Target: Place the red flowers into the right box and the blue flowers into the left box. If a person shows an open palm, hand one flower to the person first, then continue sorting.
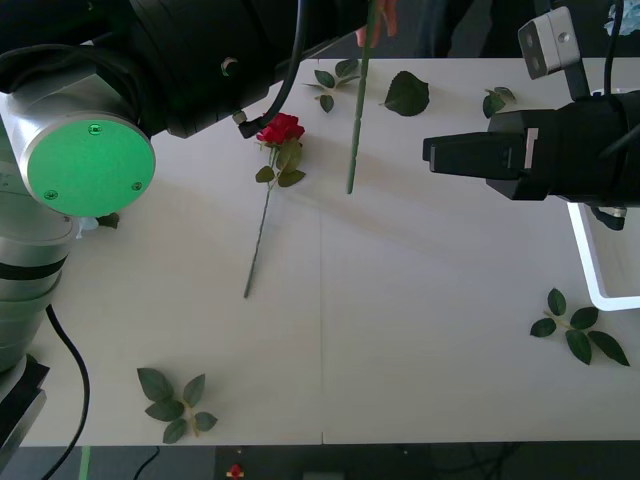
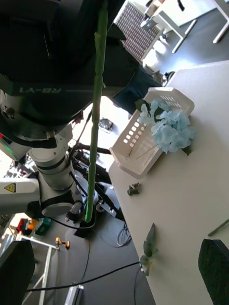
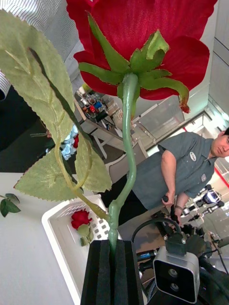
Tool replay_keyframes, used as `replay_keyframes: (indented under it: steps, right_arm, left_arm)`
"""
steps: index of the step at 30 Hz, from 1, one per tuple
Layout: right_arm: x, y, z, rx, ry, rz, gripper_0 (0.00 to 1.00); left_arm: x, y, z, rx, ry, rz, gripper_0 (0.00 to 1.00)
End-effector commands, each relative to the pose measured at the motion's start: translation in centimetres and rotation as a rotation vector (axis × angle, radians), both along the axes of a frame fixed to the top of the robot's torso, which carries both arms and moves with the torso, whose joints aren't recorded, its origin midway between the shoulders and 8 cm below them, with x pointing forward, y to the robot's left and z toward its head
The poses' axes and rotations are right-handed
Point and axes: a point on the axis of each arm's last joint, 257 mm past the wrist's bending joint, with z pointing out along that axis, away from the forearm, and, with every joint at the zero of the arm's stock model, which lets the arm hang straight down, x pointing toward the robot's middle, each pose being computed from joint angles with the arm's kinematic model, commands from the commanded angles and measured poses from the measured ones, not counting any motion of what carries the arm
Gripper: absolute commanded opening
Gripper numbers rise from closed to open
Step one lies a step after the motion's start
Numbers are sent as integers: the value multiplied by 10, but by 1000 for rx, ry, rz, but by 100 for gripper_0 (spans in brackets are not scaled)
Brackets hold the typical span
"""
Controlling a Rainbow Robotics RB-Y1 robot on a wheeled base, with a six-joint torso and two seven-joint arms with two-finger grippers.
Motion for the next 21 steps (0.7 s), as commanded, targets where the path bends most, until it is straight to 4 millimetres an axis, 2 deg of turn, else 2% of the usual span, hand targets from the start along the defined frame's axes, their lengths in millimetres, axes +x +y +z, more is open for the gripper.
replay_keyframes:
  steps: [1, 5, 21]
  right_arm:
    - [0, 6, 19, 95, 1, -11, 100]
    - [4, 18, 27, 137, -21, -11, 100]
    - [10, 68, 31, 193, -35, -3, 100]
  left_arm:
    - [-23, -12, 9, -55, 14, -57, 0]
    - [-23, -12, 9, -55, 14, -57, 0]
    - [-23, -12, 9, -55, 14, -57, 0]
